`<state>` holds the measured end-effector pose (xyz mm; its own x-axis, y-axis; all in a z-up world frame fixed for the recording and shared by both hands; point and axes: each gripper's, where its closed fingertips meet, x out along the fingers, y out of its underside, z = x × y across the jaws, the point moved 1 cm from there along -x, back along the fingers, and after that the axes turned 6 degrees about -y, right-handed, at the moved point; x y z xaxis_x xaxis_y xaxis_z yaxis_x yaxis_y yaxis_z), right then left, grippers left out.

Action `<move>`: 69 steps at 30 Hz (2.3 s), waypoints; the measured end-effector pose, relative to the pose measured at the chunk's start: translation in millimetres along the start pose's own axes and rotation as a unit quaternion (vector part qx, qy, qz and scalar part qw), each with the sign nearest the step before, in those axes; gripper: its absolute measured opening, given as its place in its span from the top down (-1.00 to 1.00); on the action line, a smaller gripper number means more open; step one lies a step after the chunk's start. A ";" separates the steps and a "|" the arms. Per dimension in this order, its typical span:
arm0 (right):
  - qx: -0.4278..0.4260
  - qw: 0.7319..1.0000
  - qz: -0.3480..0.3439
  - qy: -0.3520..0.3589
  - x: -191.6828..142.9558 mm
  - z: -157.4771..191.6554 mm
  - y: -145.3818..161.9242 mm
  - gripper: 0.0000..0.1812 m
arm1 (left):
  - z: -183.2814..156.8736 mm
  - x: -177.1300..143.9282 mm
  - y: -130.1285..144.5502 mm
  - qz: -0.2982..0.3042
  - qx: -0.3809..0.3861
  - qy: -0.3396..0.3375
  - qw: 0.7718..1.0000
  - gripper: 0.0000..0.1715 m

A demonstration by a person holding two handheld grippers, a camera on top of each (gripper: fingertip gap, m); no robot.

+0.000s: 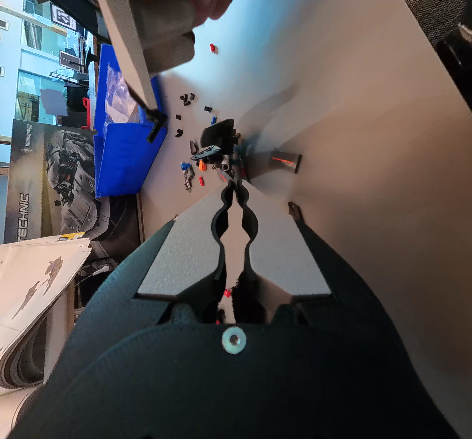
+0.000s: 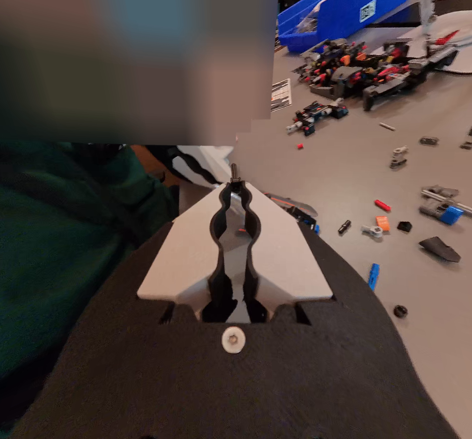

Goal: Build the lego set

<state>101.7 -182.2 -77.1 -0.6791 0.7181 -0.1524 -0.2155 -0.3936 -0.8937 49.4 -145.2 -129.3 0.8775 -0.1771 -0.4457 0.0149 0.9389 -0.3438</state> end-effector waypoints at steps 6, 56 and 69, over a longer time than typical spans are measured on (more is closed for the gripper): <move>-0.051 0.996 0.078 -0.005 11.1 22.6 31.3 0.94 | -0.8 0.7 -0.3 -0.001 -0.009 0.004 1.000 0.99; -0.046 0.977 -0.045 0.204 -10.1 -38.1 -1.9 0.94 | 17.0 8.4 -17.5 -0.035 -0.022 0.043 0.998 1.00; -0.036 0.982 -0.065 0.172 -30.7 -9.6 -0.9 0.94 | 33.1 23.8 -30.4 -0.018 -0.081 0.127 0.988 1.00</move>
<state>129.5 -198.4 -75.7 -0.3699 0.9156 -0.1575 -0.2267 -0.2534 -0.9404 85.8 -168.1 -102.1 0.7290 -0.2969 -0.6167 -0.0511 0.8749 -0.4815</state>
